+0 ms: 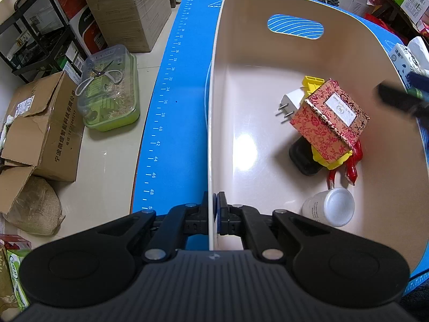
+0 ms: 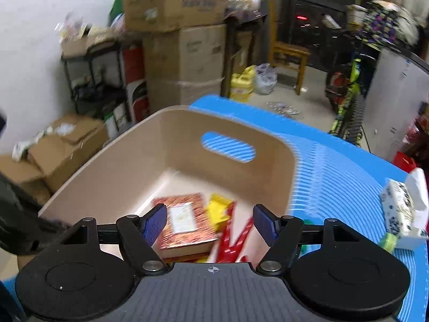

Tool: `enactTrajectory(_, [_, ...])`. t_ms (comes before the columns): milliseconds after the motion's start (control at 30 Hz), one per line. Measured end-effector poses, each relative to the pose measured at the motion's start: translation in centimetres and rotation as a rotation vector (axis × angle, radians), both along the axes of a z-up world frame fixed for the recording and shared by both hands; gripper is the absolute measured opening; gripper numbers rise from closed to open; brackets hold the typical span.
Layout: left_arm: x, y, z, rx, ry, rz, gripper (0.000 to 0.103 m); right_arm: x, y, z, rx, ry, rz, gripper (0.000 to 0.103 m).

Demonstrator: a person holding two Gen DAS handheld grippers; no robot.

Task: Organize rigid objects
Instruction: 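Carry the red patterned box into the bin and open the right gripper, then move the right gripper to the green tape roll and grasp it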

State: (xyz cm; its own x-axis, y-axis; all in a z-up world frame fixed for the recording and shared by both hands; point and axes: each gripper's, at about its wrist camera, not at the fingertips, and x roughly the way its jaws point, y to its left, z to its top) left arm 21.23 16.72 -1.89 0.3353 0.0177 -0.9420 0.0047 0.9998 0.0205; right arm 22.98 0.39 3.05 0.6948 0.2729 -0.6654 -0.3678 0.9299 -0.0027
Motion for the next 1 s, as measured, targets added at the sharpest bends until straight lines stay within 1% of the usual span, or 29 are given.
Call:
enactTrajectory(133, [0.0, 0.0, 0.0, 0.0, 0.0, -0.001, 0.005, 0.3, -3.8, 1.4, -0.009, -0.058, -0.098, 0.079])
enactTrajectory(300, [0.0, -0.1, 0.0, -0.001, 0.001, 0.002, 0.005, 0.8, -8.7, 1.0, -0.016, -0.067, -0.222, 0.08])
enactTrajectory(433, [0.0, -0.1, 0.0, -0.001, 0.001, 0.002, 0.005, 1.7, -11.5, -0.5, -0.01, -0.058, -0.321, 0.08])
enactTrajectory(600, [0.0, -0.1, 0.0, -0.001, 0.001, 0.002, 0.005, 3.1, -14.0, -3.1, -0.02, -0.05, -0.42, 0.08])
enactTrajectory(700, [0.0, -0.1, 0.0, -0.001, 0.001, 0.002, 0.005, 3.8, -15.5, -4.6, -0.001, -0.023, -0.48, 0.08])
enactTrajectory(800, [0.0, -0.1, 0.0, -0.001, 0.002, 0.002, 0.005, 4.8, -16.7, -5.9, 0.015, 0.0, -0.527, 0.08])
enactTrajectory(1000, [0.0, -0.2, 0.0, 0.001, 0.003, 0.001, 0.005, 6.3, -18.3, -8.0, 0.01, 0.007, -0.608, 0.08])
